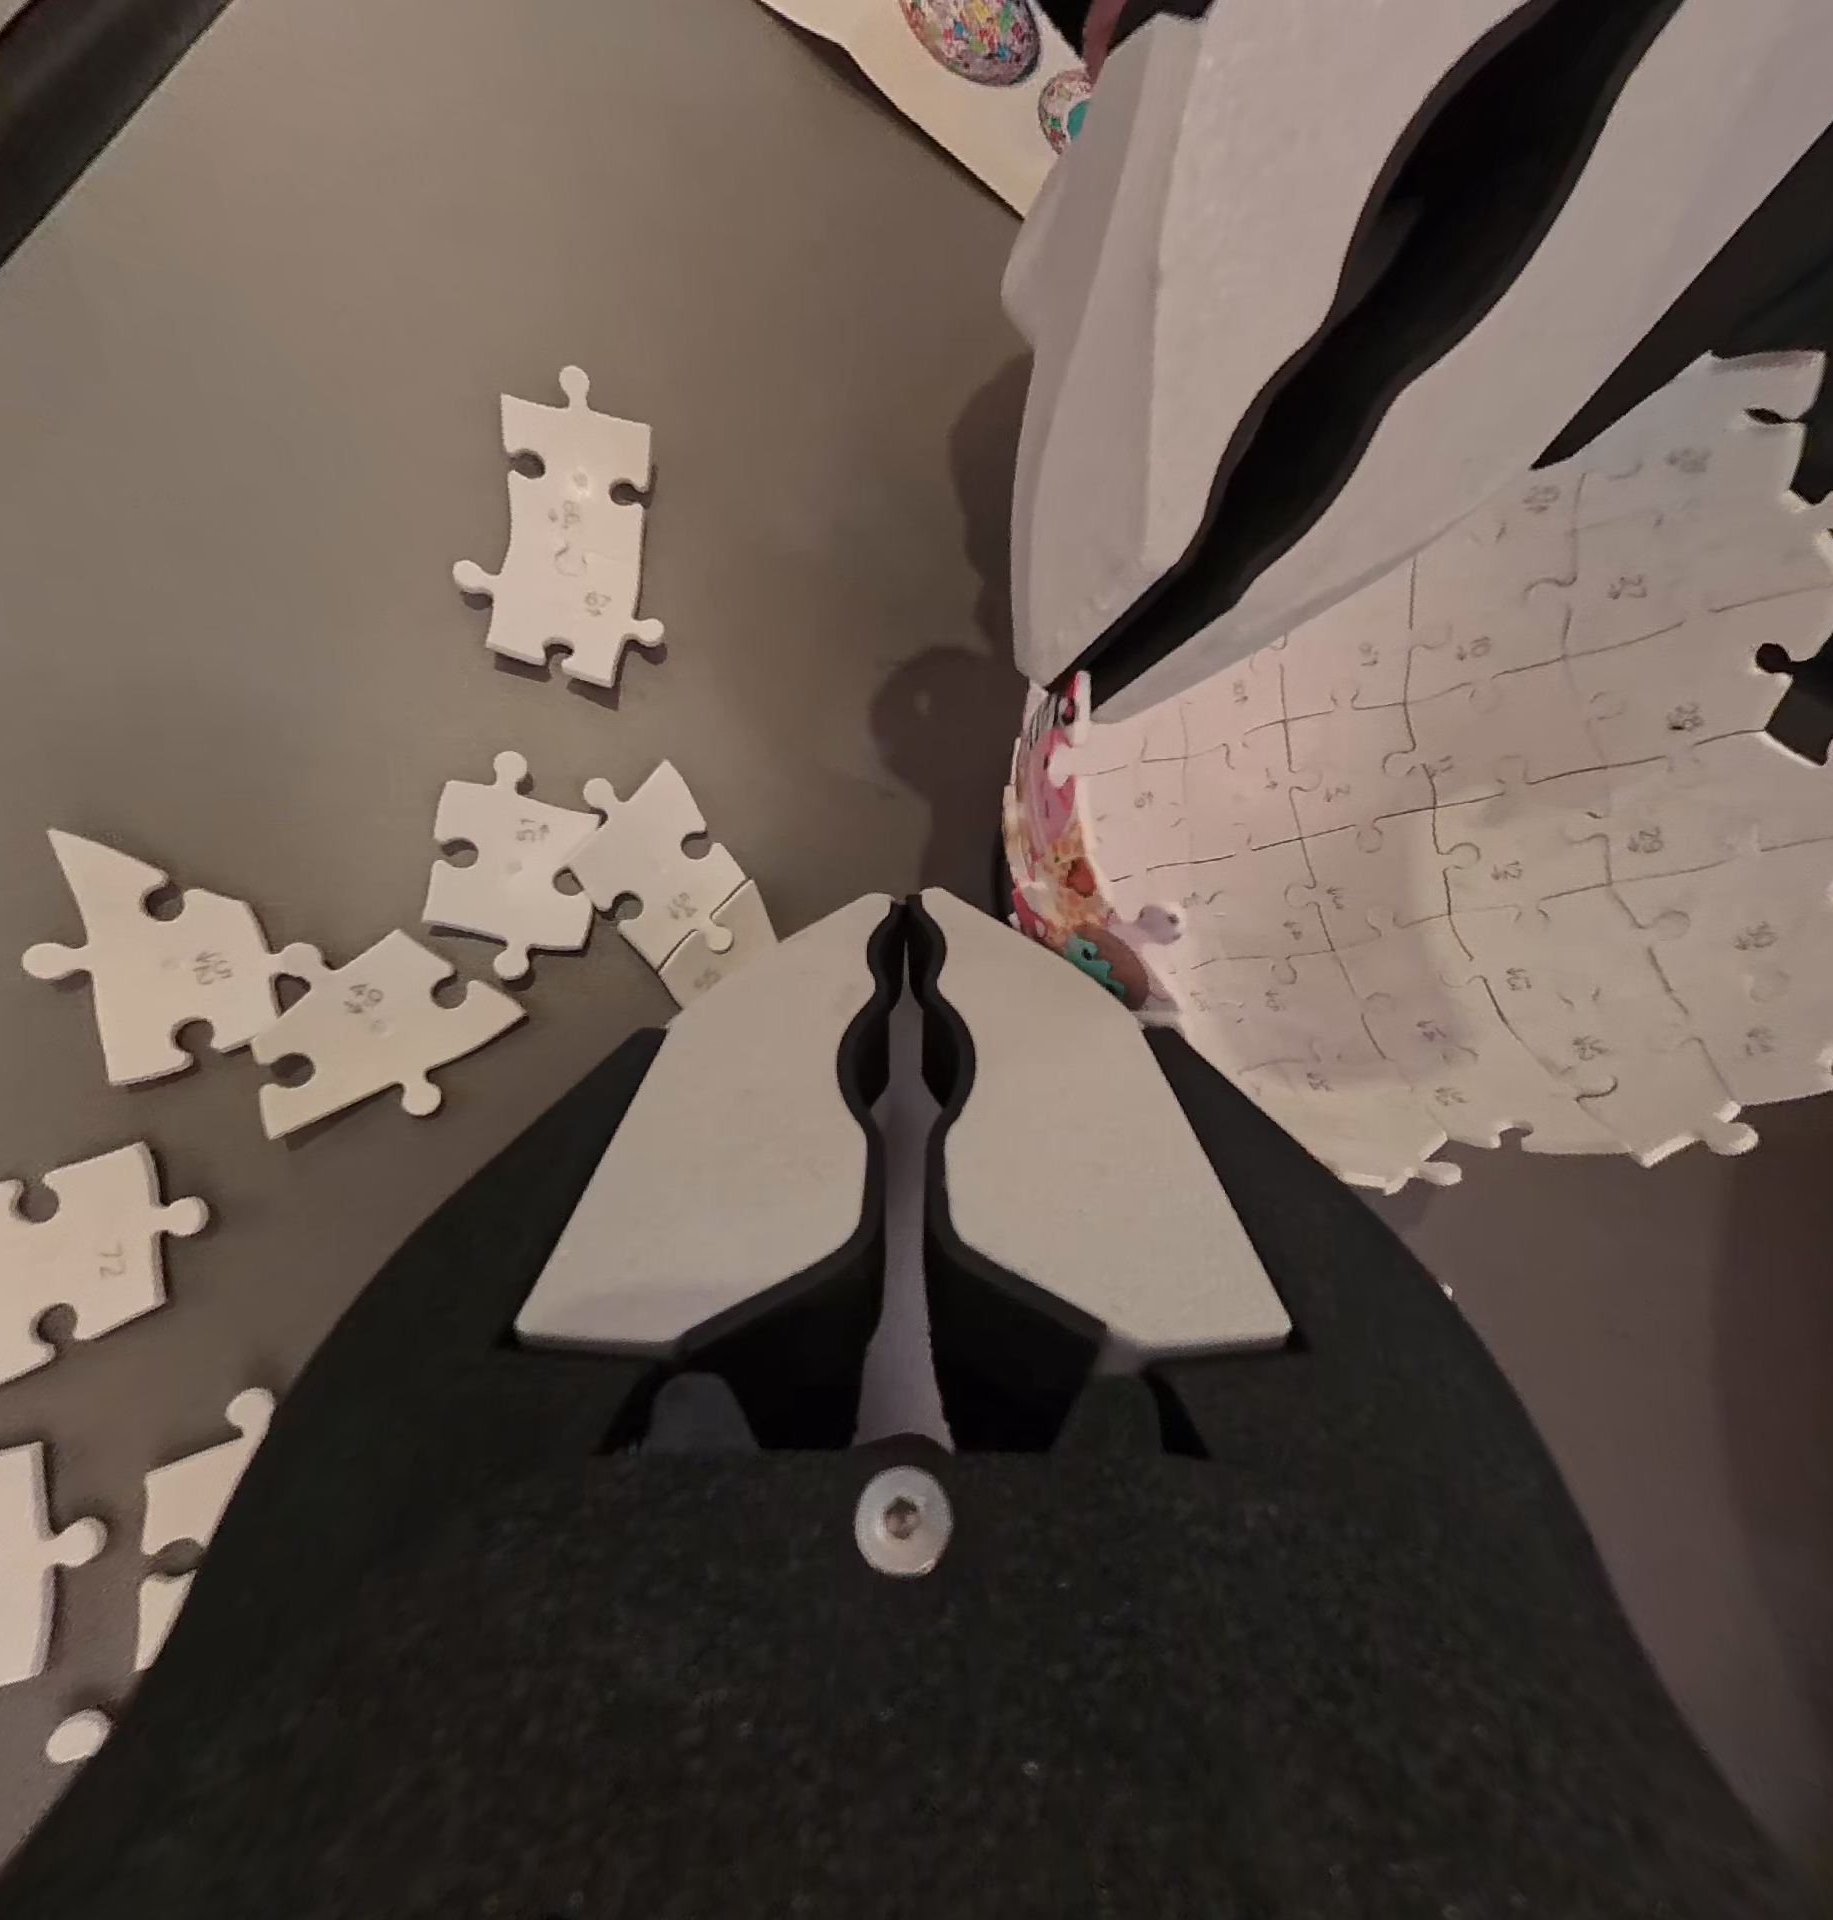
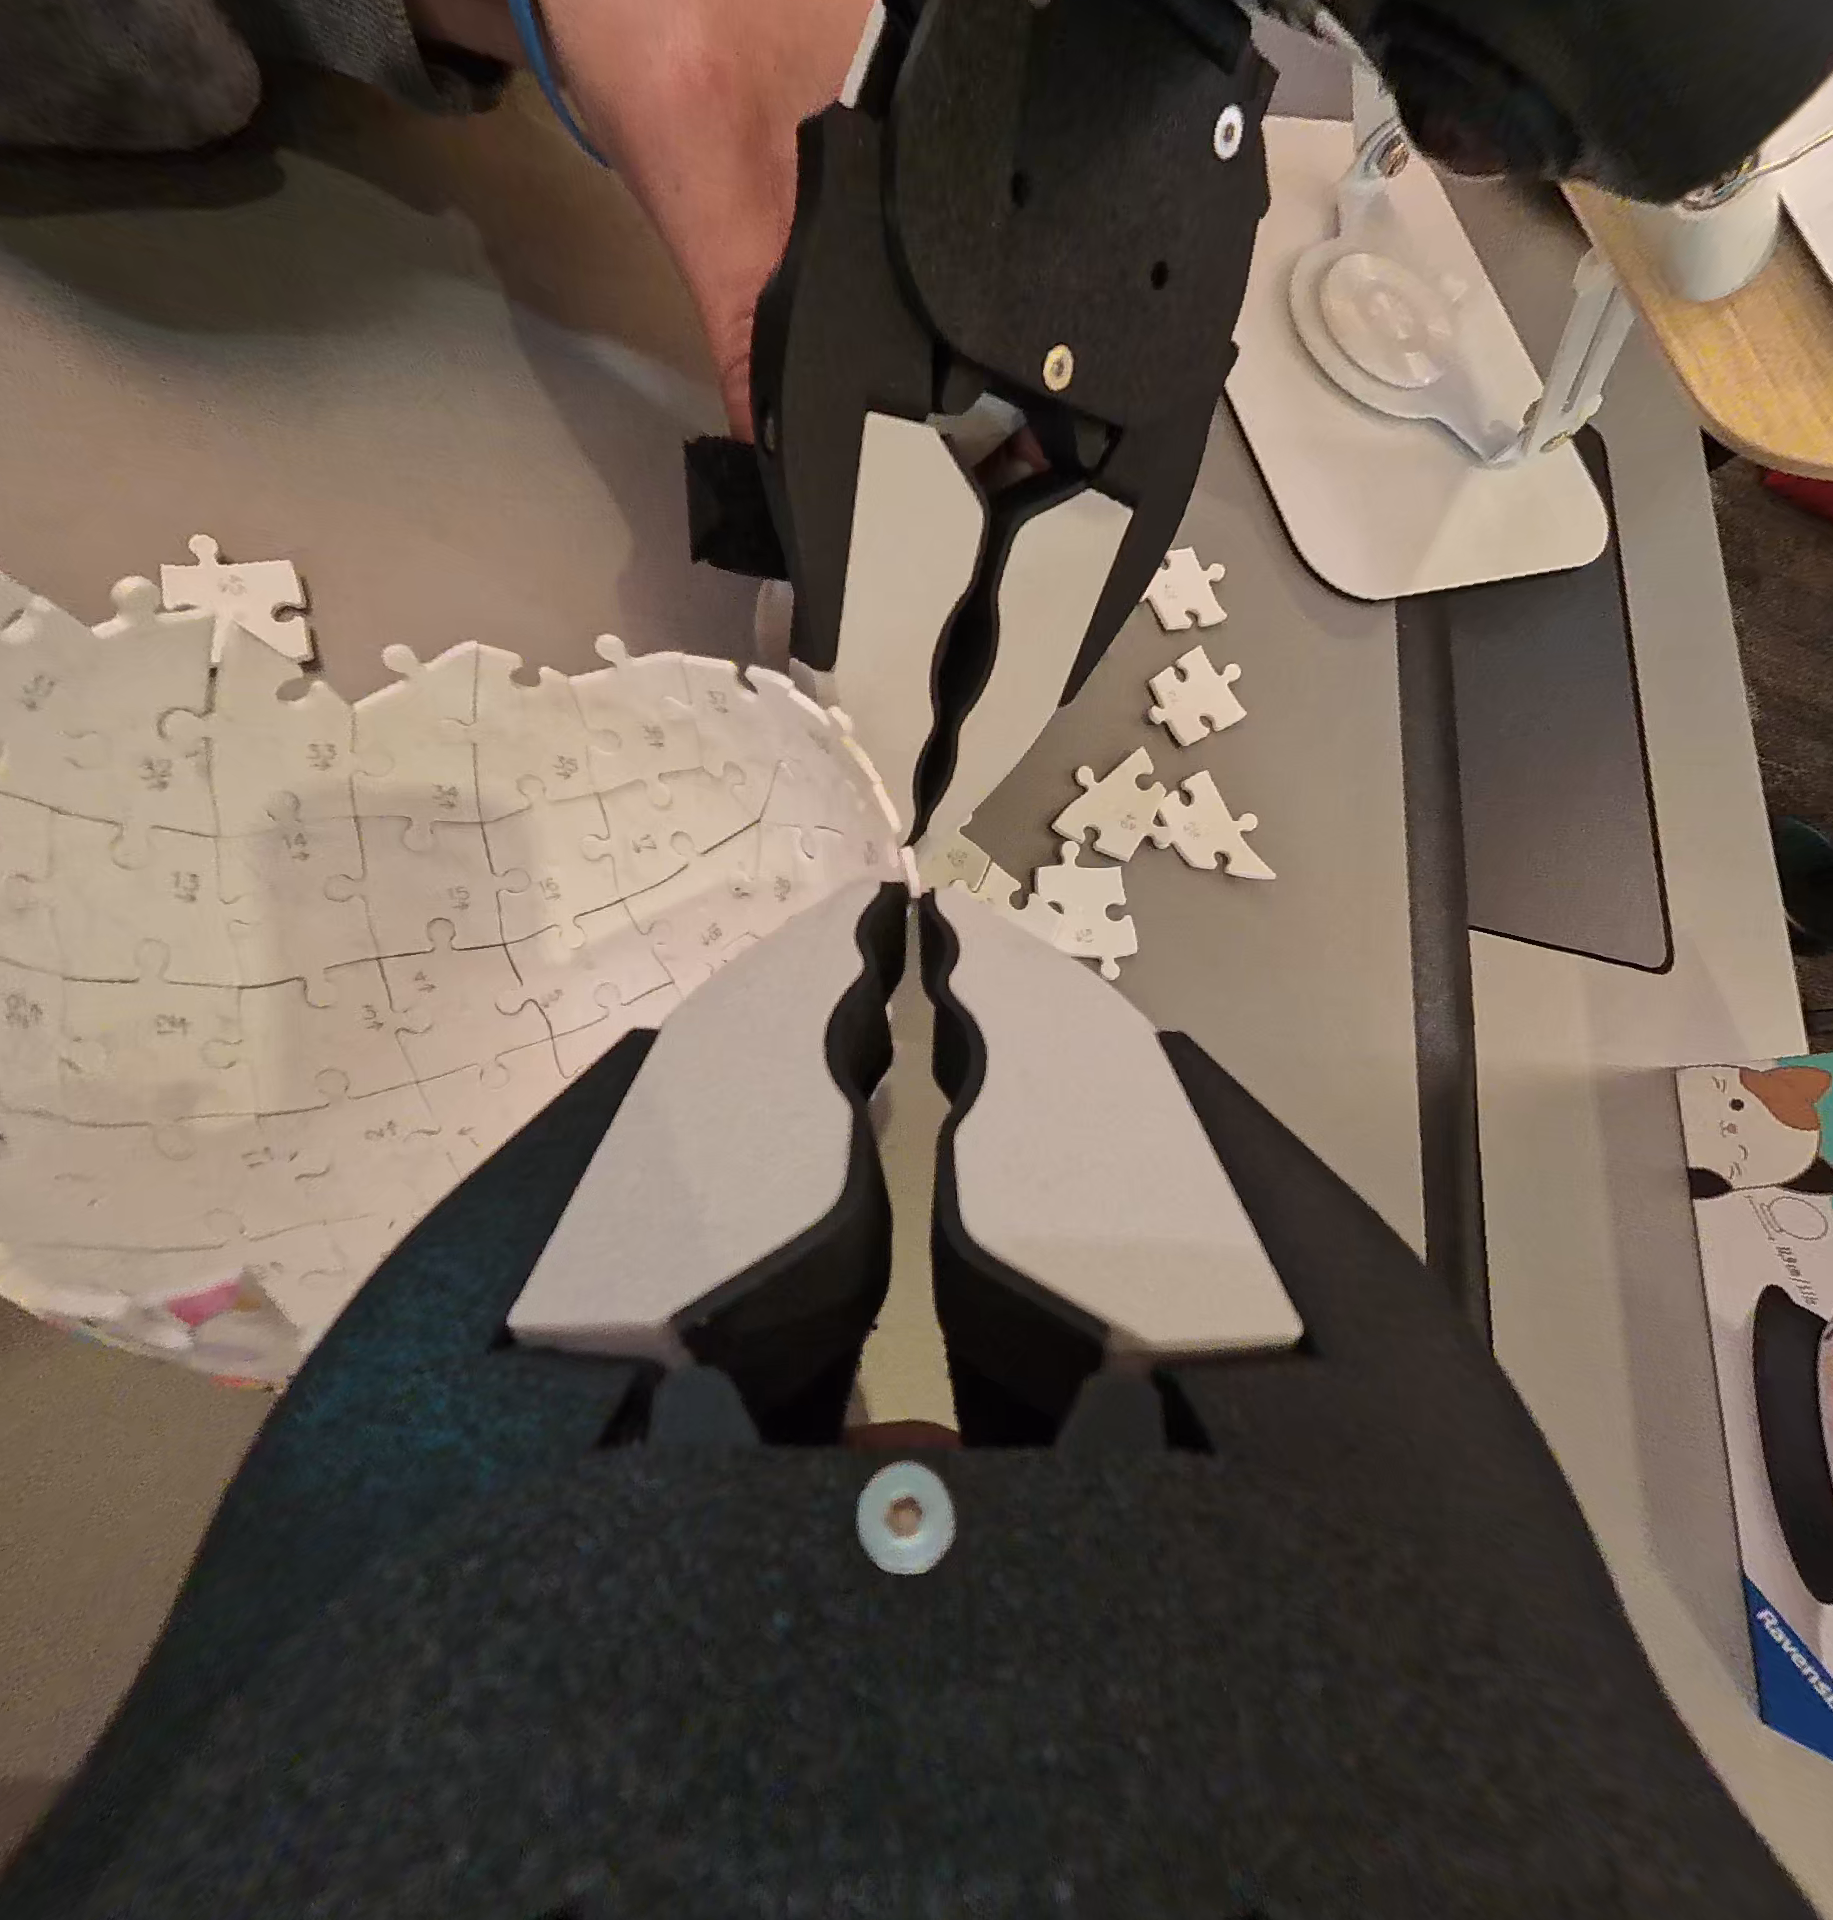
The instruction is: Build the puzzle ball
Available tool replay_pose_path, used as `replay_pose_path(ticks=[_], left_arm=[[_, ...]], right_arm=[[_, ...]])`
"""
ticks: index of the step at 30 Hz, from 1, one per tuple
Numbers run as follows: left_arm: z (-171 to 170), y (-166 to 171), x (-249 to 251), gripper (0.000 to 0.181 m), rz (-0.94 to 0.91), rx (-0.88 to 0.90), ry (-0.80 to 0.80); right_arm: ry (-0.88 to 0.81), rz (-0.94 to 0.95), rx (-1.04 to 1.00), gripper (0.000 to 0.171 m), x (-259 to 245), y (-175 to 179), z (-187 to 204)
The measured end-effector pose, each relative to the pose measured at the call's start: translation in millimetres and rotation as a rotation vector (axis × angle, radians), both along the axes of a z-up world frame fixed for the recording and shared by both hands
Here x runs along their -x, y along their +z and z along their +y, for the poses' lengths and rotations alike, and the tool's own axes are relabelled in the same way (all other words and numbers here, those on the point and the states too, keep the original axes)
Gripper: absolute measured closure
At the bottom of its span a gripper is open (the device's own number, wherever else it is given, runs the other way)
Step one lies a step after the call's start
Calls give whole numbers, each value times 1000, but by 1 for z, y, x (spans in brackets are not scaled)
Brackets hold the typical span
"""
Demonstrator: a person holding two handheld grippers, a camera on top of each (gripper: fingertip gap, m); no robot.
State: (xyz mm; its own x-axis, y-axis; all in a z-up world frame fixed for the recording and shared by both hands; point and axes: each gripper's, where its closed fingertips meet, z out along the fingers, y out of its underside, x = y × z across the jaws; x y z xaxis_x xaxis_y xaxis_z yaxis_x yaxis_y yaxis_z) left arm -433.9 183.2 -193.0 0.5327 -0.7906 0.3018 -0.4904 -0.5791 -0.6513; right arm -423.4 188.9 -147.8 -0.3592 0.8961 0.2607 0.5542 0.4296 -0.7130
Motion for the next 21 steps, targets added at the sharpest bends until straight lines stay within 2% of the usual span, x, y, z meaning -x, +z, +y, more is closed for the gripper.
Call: replay_pose_path(ticks=[21], left_arm=[[4,-8,-6,181,-86,79,20]], right_arm=[[74,98,-175,168,3,3,0]])
